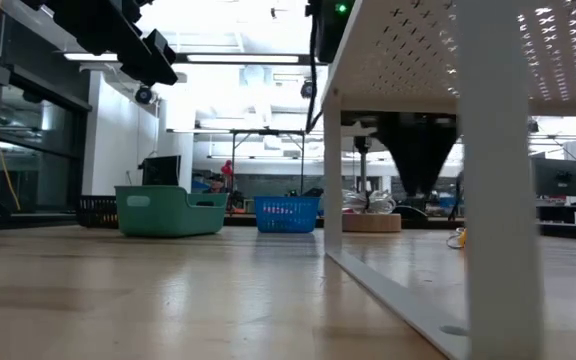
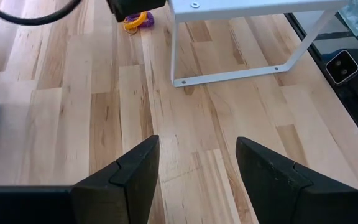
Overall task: Pick & Place Office Desk Supplies
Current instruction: Put the purple spring keychain into the blue bin
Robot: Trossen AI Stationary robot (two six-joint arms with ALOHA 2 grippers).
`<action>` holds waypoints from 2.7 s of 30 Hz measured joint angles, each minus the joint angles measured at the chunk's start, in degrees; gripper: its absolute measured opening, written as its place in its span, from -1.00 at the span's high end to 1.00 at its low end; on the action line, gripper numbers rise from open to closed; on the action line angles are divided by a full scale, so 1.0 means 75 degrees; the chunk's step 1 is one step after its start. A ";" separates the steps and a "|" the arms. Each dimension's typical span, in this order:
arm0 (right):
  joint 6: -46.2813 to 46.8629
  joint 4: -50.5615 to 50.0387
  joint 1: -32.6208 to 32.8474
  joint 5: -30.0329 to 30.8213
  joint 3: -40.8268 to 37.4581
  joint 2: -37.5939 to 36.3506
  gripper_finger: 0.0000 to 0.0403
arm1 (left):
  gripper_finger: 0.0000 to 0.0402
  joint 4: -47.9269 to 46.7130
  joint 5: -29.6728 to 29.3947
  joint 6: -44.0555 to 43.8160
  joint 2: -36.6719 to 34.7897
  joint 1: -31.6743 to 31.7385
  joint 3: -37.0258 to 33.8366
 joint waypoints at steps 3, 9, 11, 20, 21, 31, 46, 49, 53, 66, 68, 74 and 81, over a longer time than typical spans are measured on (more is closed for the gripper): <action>0.0253 -0.0395 0.0091 0.0071 0.0001 0.0002 0.60 | -0.03 -0.0003 -0.0002 0.0000 0.0001 -0.0001 0.0000; 0.0665 -0.0765 -0.0056 -0.0194 -0.0002 0.0005 0.60 | -0.03 -0.0003 0.0000 0.0000 0.0000 -0.0003 0.0000; 0.0903 -0.0765 -0.0133 -0.0319 0.0001 0.0005 0.60 | -0.03 -0.0003 0.0000 0.0000 0.0001 -0.0002 0.0000; 0.2719 -0.0735 -0.0389 -0.0967 -0.0002 0.0005 0.60 | -0.03 -0.0003 0.0000 0.0000 0.0000 -0.0001 0.0000; 0.2765 -0.0736 -0.0409 -0.0979 -0.0002 0.0005 0.60 | -0.03 -0.0003 0.0000 0.0000 0.0000 -0.0003 0.0000; 0.2536 -0.0774 -0.0469 -0.0959 -0.0001 0.0007 0.60 | -0.03 -0.0003 0.0000 0.0000 0.0001 -0.0003 0.0000; 0.2661 -0.0585 -0.0507 -0.0457 -0.0002 0.0008 0.60 | -0.03 -0.0003 0.0000 0.0000 0.0000 0.0000 0.0000; 0.2976 -0.0643 -0.0503 -0.0544 -0.0002 0.0007 0.60 | -0.03 -0.0003 0.0000 0.0000 0.0001 -0.0002 0.0000; 0.3314 -0.0738 -0.0416 -0.0553 -0.0002 -0.0111 0.60 | -0.03 -0.0002 -0.0001 0.0000 0.0002 -0.0002 0.0000; 0.3543 0.0829 -0.0346 -0.0781 -0.1831 -0.1346 0.60 | -0.03 0.0015 0.0000 0.0000 0.0003 -0.0003 0.0000; 0.3649 0.1046 -0.0271 -0.0785 -0.2128 -0.1411 0.60 | -0.03 0.0017 -0.0002 0.0001 0.0003 -0.0002 0.0000; 0.4012 0.1665 -0.0019 -0.0929 -0.2789 -0.1523 0.60 | -0.03 0.0030 -0.0001 0.0000 0.0001 0.0000 -0.0002; 0.4010 0.2136 -0.0006 -0.0570 -0.2864 -0.1525 0.60 | -0.03 0.0048 0.0000 0.0000 0.0003 -0.0002 0.0000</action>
